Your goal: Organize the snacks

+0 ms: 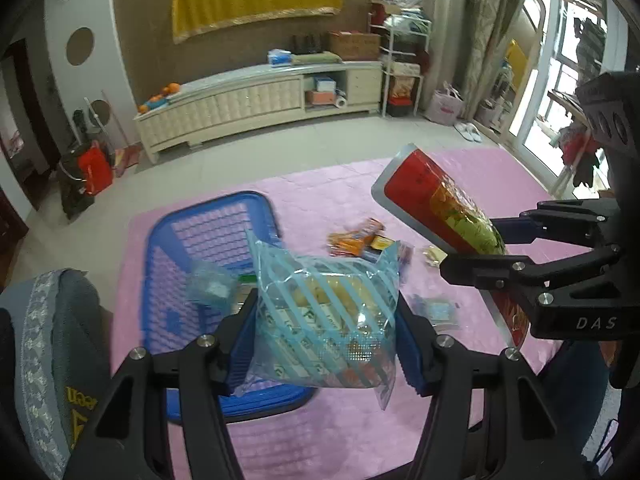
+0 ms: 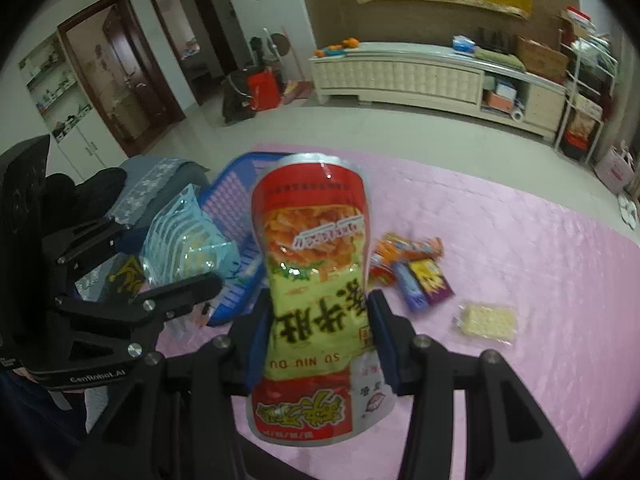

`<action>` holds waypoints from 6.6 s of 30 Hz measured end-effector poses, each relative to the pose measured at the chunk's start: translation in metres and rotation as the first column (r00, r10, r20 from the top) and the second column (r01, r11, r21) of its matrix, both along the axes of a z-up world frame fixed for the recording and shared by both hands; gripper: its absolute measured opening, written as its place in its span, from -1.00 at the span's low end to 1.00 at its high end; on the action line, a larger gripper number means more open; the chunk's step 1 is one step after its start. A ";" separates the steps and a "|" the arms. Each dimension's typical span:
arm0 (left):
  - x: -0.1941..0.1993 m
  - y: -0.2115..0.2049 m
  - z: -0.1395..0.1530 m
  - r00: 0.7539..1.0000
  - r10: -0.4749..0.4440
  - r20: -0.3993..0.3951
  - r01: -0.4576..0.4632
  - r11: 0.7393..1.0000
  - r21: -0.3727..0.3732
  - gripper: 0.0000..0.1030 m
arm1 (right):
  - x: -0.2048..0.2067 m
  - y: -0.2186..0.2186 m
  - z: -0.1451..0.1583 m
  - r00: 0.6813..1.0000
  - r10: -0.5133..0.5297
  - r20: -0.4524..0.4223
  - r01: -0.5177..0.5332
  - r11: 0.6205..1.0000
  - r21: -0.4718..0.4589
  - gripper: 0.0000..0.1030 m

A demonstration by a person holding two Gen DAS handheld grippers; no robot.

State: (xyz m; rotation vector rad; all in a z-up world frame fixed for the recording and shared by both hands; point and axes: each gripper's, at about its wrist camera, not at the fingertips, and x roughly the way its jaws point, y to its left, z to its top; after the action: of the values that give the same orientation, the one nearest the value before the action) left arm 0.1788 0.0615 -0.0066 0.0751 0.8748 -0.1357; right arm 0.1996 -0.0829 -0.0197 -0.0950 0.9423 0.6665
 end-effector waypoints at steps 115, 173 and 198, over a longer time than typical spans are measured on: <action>0.012 0.064 0.005 0.998 0.066 0.015 -0.064 0.992 -0.107 0.59 | 0.031 0.082 0.004 0.985 -0.157 0.069 0.167 0.967 -0.195 0.76; 0.074 -0.213 -0.159 0.933 -0.158 -0.325 0.167 0.986 0.000 1.00 | 0.022 -0.221 -0.136 0.888 -0.448 -0.102 0.432 0.890 -0.147 0.99; 0.101 -0.217 -0.219 0.890 -0.169 -0.423 0.204 0.978 0.039 0.50 | 0.037 -0.223 -0.157 0.881 -0.445 -0.162 0.419 0.892 -0.171 0.99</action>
State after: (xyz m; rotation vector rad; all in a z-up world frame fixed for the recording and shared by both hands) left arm 0.2796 -0.1557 -0.2251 0.2146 1.3036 -0.3045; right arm 0.2369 -0.3054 -0.1764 0.0679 1.1531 0.1969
